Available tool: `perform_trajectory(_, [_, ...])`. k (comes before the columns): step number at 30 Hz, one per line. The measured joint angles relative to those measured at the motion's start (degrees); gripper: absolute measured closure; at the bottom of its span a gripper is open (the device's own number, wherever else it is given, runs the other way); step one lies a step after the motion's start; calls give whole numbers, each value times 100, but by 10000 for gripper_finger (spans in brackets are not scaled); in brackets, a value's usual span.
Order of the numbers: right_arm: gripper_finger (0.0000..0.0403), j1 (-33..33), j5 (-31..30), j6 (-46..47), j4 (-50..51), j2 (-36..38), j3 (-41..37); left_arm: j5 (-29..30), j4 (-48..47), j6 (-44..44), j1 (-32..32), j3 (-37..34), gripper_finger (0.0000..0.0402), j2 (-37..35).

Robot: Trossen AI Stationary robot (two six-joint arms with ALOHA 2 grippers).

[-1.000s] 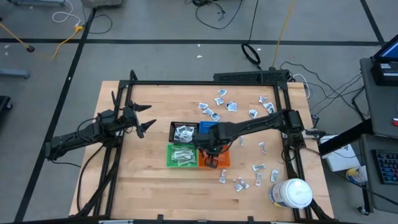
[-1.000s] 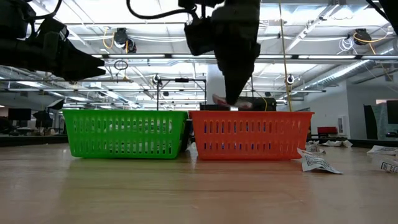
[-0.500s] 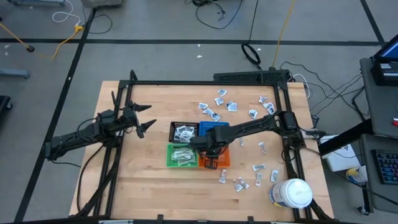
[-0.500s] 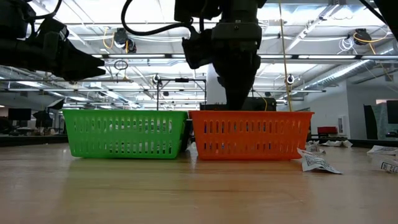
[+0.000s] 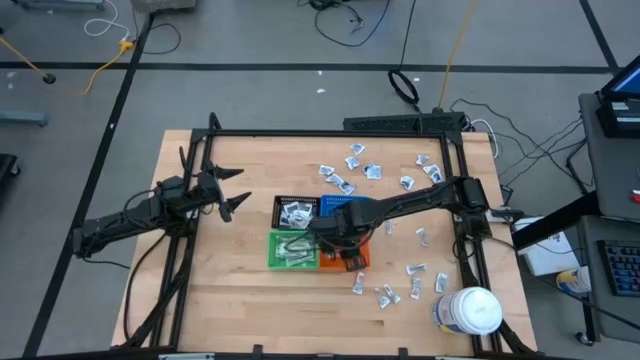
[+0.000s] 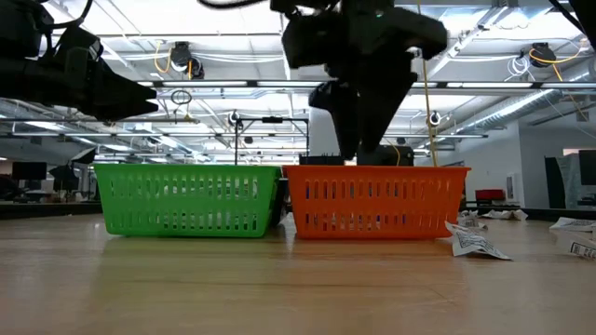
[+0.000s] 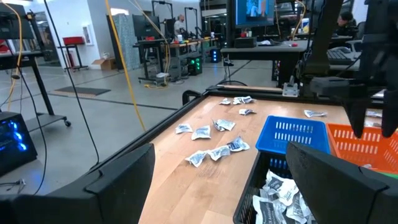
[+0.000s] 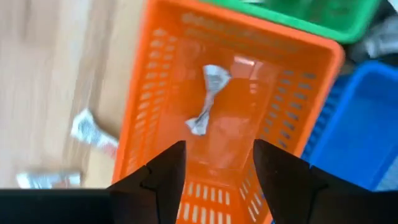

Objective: Pick & Place First Aid Supplies
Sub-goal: Put the ointment pack into the orange bin

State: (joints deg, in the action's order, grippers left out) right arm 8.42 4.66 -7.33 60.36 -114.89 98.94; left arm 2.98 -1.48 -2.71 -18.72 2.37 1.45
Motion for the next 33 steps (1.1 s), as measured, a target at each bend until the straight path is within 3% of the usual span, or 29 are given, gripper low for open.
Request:
perform_trajectory(12, [222, 313, 8, -2688, 319, 471, -4, 0, -1, 0, 2, 0, 36, 0])
perform_trajectory(17, [223, 478, -13, -2834, 327, 480, -4, 0, 1, 0, 1, 0, 36, 0])
perform_trajectory(28, [227, 1633, -55, -2949, 143, 478, -4, 1, 1, 1, 0, 0, 37, -2])
perform_trajectory(33, [227, 1869, -170, -2938, 65, 478, -4, 0, 0, 1, 0, 0, 36, 0])
